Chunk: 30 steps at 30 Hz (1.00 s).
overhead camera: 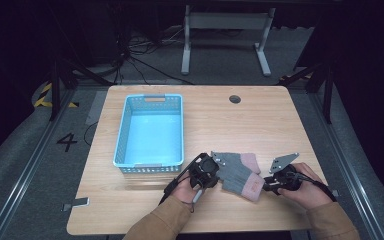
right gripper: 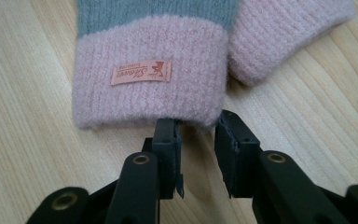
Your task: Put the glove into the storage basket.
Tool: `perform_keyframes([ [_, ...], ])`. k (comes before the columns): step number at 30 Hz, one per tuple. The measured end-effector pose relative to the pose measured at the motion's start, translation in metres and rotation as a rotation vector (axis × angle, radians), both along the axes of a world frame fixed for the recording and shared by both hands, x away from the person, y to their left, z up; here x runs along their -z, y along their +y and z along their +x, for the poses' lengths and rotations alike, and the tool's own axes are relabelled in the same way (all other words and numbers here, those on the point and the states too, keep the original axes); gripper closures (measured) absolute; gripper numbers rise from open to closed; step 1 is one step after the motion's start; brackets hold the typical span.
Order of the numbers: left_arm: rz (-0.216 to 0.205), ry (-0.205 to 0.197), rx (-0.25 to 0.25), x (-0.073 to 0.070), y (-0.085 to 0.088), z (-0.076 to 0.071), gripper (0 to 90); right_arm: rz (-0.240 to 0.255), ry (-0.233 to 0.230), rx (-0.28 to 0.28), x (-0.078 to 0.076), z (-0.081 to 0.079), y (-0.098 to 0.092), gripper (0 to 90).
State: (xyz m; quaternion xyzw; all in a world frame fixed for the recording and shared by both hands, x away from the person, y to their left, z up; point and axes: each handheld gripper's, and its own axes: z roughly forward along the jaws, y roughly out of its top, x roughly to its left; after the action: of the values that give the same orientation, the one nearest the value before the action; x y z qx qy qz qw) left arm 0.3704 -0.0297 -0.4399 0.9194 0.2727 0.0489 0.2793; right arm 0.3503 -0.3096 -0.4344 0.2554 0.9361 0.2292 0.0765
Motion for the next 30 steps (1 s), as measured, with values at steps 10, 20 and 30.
perform_keyframes([
  [10, 0.04, 0.002, 0.011, 0.005, -0.007, -0.001, 85.9, -0.01, -0.01, -0.007, -0.001, -0.001, 0.003, 73.3],
  [20, 0.004, -0.012, 0.028, -0.009, -0.003, -0.008, 88.7, 0.029, -0.043, 0.027, -0.017, -0.004, 0.0, 86.1],
  [30, -0.056, -0.045, 0.015, -0.027, 0.006, -0.015, 88.7, 0.08, -0.135, 0.074, -0.039, 0.005, -0.001, 86.5],
])
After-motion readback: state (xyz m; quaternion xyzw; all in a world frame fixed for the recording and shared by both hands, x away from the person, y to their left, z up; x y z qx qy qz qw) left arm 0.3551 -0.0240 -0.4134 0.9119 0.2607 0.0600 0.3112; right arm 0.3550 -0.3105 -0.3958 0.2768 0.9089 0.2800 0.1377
